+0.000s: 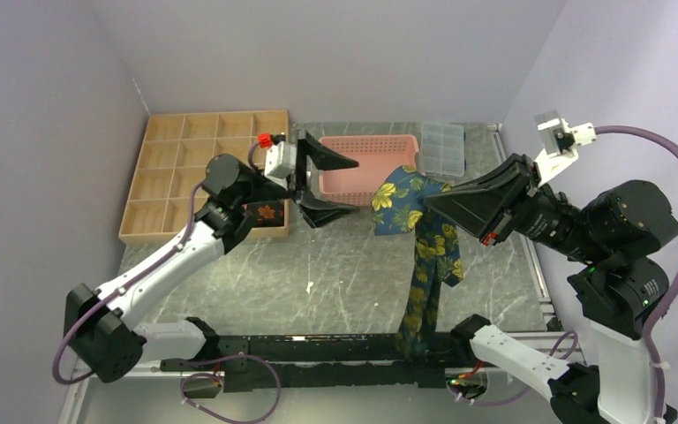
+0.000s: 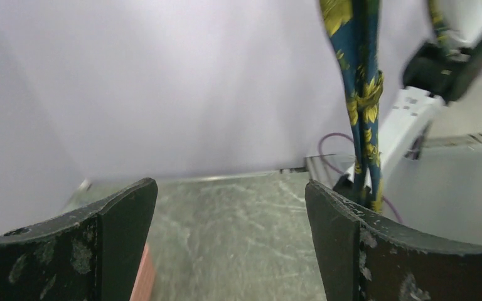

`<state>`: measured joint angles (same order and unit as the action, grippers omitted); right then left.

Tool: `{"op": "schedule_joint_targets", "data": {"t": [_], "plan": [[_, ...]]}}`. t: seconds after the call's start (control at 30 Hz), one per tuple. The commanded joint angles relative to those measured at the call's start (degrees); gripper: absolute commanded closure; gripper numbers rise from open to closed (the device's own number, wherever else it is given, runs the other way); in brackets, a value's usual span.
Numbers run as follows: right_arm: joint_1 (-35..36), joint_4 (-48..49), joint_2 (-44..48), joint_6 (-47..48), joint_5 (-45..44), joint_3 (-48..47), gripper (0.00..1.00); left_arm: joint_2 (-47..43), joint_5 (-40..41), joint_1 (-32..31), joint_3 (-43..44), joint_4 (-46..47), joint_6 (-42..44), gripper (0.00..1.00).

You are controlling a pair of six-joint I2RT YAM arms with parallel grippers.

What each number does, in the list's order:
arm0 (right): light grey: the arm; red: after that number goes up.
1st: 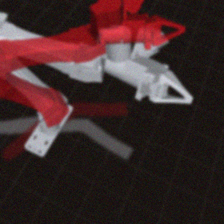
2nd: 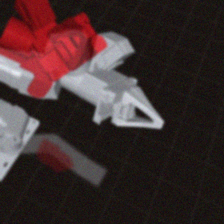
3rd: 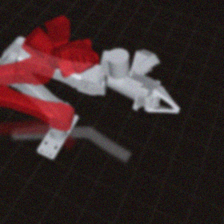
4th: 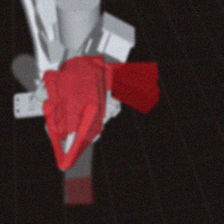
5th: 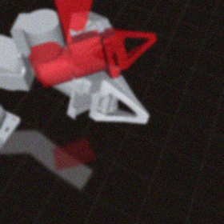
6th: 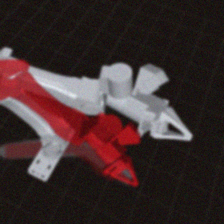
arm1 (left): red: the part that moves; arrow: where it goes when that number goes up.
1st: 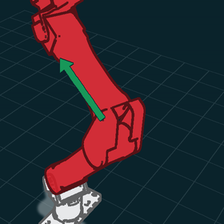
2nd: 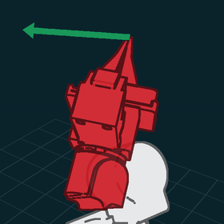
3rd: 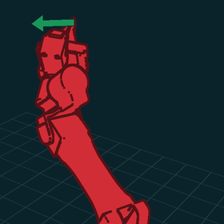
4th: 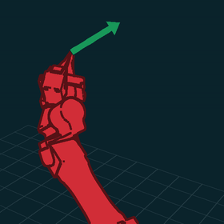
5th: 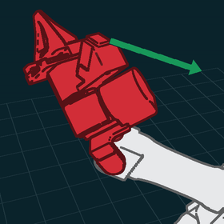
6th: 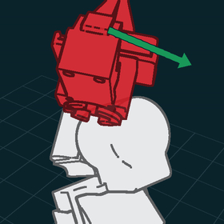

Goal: Roll the ties
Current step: Place the tie at the center of the board.

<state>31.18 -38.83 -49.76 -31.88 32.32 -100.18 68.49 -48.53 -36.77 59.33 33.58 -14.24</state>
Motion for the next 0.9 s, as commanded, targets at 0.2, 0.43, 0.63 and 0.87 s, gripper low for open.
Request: {"op": "schedule_joint_targets", "data": {"t": [0.2, 0.43, 0.63, 0.87], "plan": [[0.2, 10.2, 3.0, -9.5, 2.2, 8.8, 1.0, 10.5, -13.8, -12.1, 5.0, 17.4, -3.7, 0.06], [0.2, 19.2, 6.3, -15.0, 1.0, 18.7, 1.0, 15.2, -8.4, -15.2, -0.3, 29.4, -12.2, 0.08], [0.1, 29.9, 10.4, -20.6, -1.8, 32.1, 1.0, 19.8, -2.9, -16.7, -4.3, 30.5, -17.5, 0.5], [0.2, 29.8, 16.3, -19.3, -14.1, 41.1, 0.88, 19.8, 6.4, -17.1, -10.5, 24.7, -18.6, 0.97]]}}
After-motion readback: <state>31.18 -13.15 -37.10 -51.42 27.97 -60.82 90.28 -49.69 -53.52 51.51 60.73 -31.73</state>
